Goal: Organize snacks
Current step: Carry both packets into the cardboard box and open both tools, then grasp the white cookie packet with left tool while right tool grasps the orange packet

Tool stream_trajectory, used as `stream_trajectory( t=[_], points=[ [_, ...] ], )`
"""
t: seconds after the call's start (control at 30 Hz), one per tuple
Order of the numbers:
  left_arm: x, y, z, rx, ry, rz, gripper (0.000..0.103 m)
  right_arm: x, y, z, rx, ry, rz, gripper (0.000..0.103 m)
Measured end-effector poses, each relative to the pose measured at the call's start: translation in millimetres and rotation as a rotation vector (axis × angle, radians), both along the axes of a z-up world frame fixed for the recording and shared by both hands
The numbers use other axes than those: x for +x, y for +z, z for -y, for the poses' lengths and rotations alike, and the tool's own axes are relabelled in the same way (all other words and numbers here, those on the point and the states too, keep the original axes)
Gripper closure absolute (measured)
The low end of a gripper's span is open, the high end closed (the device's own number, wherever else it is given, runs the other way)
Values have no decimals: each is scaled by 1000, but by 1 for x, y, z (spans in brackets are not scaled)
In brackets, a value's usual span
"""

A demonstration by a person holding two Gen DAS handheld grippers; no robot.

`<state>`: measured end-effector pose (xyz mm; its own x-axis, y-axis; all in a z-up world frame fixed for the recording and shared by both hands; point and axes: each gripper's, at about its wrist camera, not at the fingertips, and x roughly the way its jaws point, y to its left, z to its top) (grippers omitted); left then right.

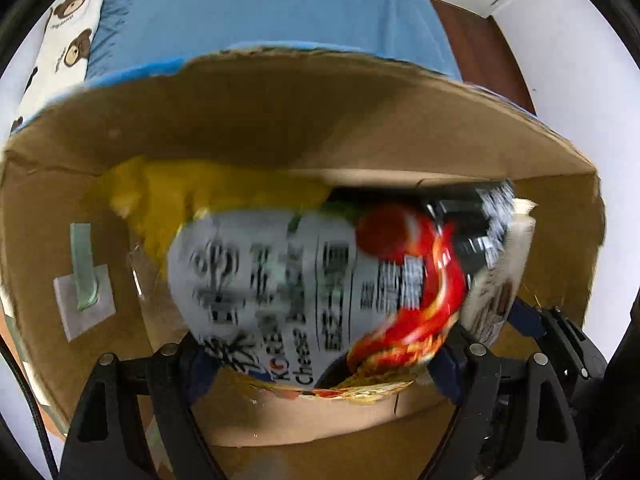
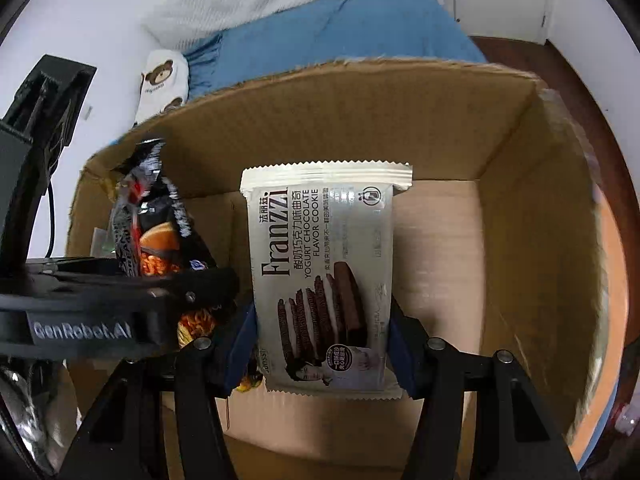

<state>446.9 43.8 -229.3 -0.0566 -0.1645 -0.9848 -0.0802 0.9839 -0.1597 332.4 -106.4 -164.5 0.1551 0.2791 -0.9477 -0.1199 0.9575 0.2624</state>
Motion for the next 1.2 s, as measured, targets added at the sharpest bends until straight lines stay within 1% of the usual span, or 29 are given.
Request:
stream_trajectory(
  t=[0.03,0.07,0.1,0.13,0.27,0.4,0.5,0.57,0.67,0.77,0.97,1.03,1.07,1.1,1.13,1.2],
  points=[
    [0,-2,-1,-2,3,1,18,4,-6,-2,-8,5,-18,32],
    [-2,0,0,1,4,4,17,7,-10,-3,-24,6,-27,17],
    [-3,-1,-1,4,8,12,16,9,-14,-2,-31,6,-35,12],
    [-4,-2,-3,-1,13,19,12,10,-17,-2,-28,4,-40,10],
    [-11,-1,-6,-16,13,36,11,10,-22,1,-26,-7,-52,8],
    [-23,6,-12,3,19,85,11,5,-22,8,-51,-18,-50,8],
    [-43,23,-13,30,32,153,11,-1,-15,9,-63,-33,-44,8],
    [-56,35,-15,60,31,198,11,-16,-1,11,-72,-36,-24,8],
    [-77,59,-10,81,32,261,11,-31,15,12,-78,-42,7,8],
    [-94,82,-6,119,28,338,11,-47,33,14,-103,-45,62,8],
    [-122,128,5,131,28,436,11,-76,71,17,-111,-52,156,8],
    [-135,144,4,136,32,470,11,-79,86,16,-118,-55,189,8],
    [-140,150,3,136,34,484,11,-87,96,17,-117,-58,214,8],
    [-135,156,4,133,34,498,11,-93,105,20,-117,-60,230,8],
    [-142,162,5,133,33,510,11,-98,113,21,-119,-62,247,8],
    [-145,168,9,131,32,529,11,-114,131,25,-119,-66,283,8]
  ],
)
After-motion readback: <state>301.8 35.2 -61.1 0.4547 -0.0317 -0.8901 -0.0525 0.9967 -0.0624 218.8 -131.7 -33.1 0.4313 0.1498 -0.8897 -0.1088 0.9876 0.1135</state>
